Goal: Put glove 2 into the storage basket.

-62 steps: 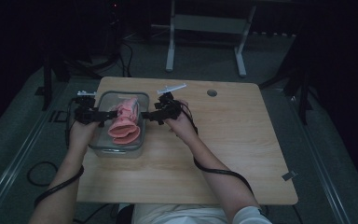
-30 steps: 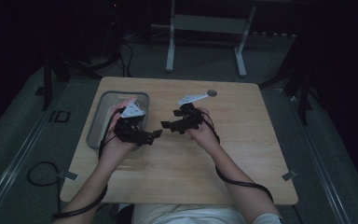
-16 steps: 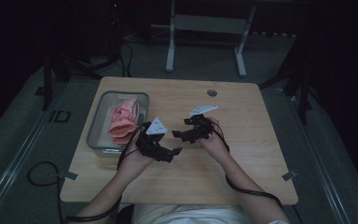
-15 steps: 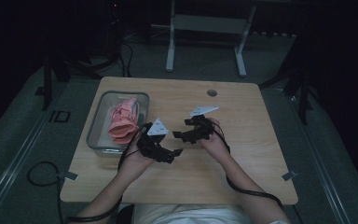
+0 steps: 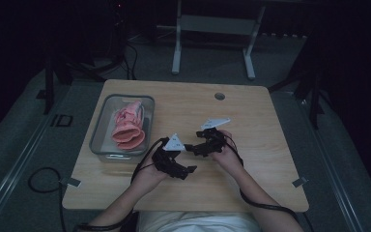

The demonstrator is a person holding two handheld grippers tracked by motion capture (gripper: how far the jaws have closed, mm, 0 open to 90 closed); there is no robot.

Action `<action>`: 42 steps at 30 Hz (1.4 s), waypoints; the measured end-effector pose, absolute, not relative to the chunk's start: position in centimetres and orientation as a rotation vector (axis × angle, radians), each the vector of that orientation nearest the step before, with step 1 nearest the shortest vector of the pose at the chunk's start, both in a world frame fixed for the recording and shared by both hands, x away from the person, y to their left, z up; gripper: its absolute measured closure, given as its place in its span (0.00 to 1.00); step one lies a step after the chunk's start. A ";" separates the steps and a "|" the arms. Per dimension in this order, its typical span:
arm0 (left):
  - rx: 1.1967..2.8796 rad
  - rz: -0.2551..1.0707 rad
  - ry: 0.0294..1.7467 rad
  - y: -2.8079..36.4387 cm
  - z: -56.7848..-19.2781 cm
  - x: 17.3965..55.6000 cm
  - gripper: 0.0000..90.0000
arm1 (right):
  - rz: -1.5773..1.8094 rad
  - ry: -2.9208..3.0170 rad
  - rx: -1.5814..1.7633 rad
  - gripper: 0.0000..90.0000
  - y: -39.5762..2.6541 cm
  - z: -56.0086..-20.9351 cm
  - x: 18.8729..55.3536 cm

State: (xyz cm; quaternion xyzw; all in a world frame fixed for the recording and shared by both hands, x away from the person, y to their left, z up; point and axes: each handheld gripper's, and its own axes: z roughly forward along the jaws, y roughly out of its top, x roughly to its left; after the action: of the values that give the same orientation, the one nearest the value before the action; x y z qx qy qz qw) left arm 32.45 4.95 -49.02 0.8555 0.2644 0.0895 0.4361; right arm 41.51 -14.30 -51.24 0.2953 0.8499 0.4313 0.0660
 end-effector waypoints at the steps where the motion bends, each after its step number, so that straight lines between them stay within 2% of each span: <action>1: 2.125 0.220 0.655 4.9 -49.2 32.4 0.10 | 1.298 2.563 0.894 0.19 -14.4 -51.4 41.4; 27: 2.137 0.162 0.661 3.2 -53.7 32.4 0.10 | 1.218 2.557 0.928 0.19 -18.6 -55.3 38.9; 42: 2.137 0.144 0.675 3.3 -54.7 32.5 0.10 | 1.210 2.514 0.941 0.19 -19.4 -55.6 38.8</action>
State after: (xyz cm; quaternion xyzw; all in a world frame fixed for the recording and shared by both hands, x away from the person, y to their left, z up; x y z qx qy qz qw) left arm 32.50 3.27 -54.71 0.8577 0.2710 0.0579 0.4331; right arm 38.82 -19.37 -55.62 0.3181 0.8497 0.4089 0.0983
